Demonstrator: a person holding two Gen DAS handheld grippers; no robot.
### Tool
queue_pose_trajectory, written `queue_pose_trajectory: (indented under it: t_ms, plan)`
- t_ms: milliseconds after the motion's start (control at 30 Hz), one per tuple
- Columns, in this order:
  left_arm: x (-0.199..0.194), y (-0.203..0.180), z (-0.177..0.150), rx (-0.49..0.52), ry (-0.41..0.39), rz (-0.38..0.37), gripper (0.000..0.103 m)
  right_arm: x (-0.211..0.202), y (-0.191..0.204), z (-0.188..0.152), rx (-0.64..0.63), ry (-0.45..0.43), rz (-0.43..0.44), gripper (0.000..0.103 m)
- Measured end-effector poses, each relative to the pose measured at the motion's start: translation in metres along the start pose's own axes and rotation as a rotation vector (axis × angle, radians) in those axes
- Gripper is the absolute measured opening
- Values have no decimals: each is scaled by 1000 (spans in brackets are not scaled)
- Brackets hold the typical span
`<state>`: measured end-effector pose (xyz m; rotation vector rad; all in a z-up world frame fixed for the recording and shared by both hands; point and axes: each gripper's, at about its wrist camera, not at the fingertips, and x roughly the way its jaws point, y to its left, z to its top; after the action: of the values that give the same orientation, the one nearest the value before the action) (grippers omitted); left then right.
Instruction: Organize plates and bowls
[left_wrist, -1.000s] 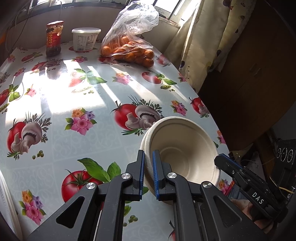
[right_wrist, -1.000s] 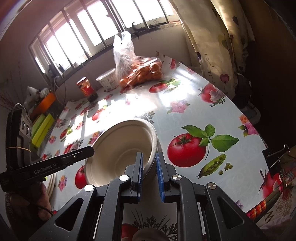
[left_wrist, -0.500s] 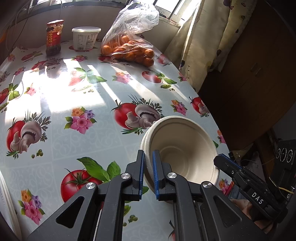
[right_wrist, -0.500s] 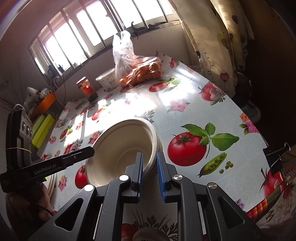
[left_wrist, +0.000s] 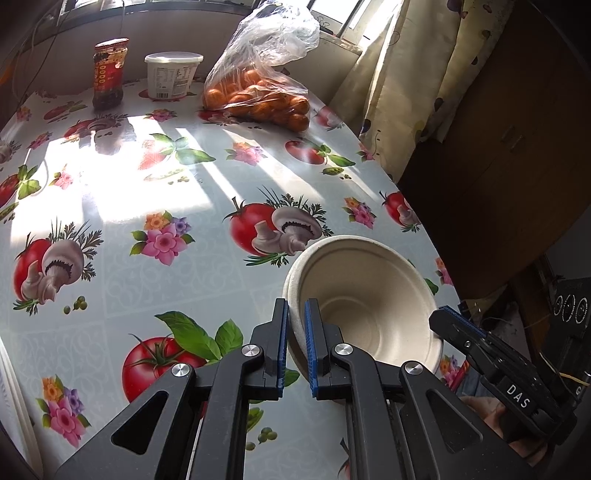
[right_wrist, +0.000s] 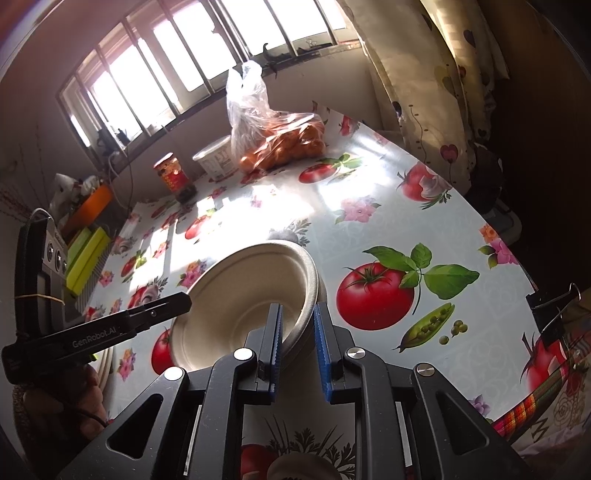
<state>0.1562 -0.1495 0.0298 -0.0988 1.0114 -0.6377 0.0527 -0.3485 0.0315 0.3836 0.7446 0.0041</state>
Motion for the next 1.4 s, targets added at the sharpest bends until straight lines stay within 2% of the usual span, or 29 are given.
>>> queue_pose_trajectory:
  t_ms: [200, 500, 633, 800, 1167, 1400]
  plan:
    - [0, 0, 0, 3, 0, 1, 9, 0, 3, -7, 0, 0, 3, 30]
    - [2, -1, -1, 5, 1, 7, 11, -1, 8, -10, 2, 2, 4, 36]
    - [2, -1, -3, 9, 2, -3, 17, -1, 8, -10, 4, 2, 4, 38]
    - [1, -2, -4, 17, -6, -6, 21, -1, 9, -9, 4, 1, 8, 42]
    - [-8, 4, -7, 22, -23, -52, 22, -8, 19, -15, 22, -6, 9, 44]
    - [-6, 5, -10, 19, -1, -81, 22, -5, 5, -9, 43, 8, 12, 45]
